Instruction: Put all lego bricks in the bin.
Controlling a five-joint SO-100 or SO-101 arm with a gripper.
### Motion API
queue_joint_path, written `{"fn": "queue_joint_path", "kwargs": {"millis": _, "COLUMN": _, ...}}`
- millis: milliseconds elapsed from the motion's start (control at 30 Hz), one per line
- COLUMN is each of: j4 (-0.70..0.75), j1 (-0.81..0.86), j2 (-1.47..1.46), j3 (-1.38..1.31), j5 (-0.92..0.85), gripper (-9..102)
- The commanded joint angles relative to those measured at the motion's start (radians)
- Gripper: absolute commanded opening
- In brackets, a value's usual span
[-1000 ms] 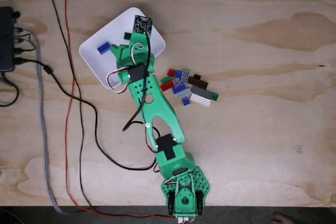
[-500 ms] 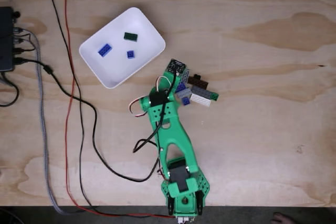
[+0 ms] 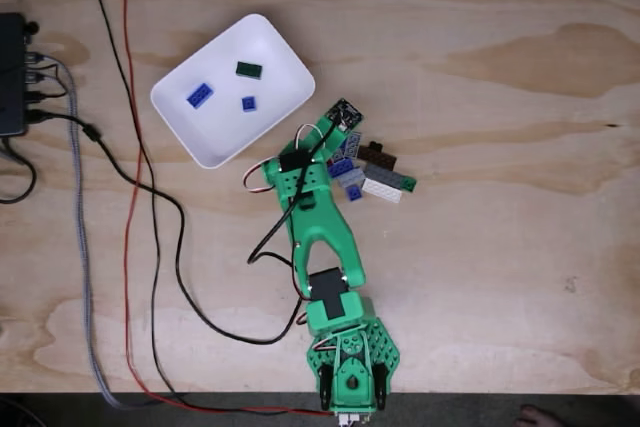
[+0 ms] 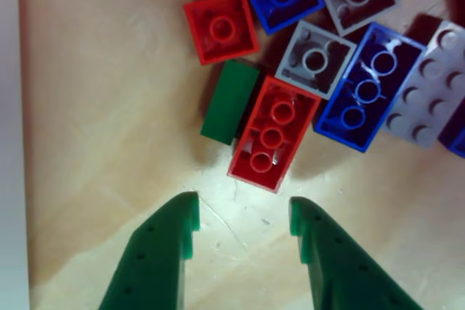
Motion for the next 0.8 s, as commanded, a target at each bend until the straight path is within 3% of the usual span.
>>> {"fn": "queue_joint_path", "kwargs": {"millis": 0, "j4": -0.018, "j1": 0.002, "j2": 0.008, "j3": -0.067, "j5": -0.003, "gripper": 14}}
{"fn": "queue_joint_path", "kwargs": {"millis": 333, "j4": -0.057, "j1": 0.107, "j2": -0.04, "j3": -0.055, "j5": -0.097, "gripper": 14}}
{"fn": "queue_joint_path", "kwargs": {"millis": 467, "j4": -0.094, "j1": 0.135, "j2": -0.038, "j3": -0.014, "j5": -0.123, "gripper": 0}}
{"fn": "queue_joint_path", "kwargs": {"millis": 533, "j4": -0.092, "j1": 0.137, "j2": 0.014, "j3": 0.015, "j5": -0.123, "gripper": 0}}
{"fn": "queue_joint_path", "kwargs": {"millis": 633, "j4": 0.046, "j1": 0.104, "j2": 0.262, "j3": 0.018, "j5": -0.086, "gripper": 0}}
{"fn": "queue_joint_path", "kwargs": {"millis": 767, "j4": 0.371, "j1": -0.009, "j2": 0.686, "j3": -0.224, "j5": -0.064, "gripper": 0}}
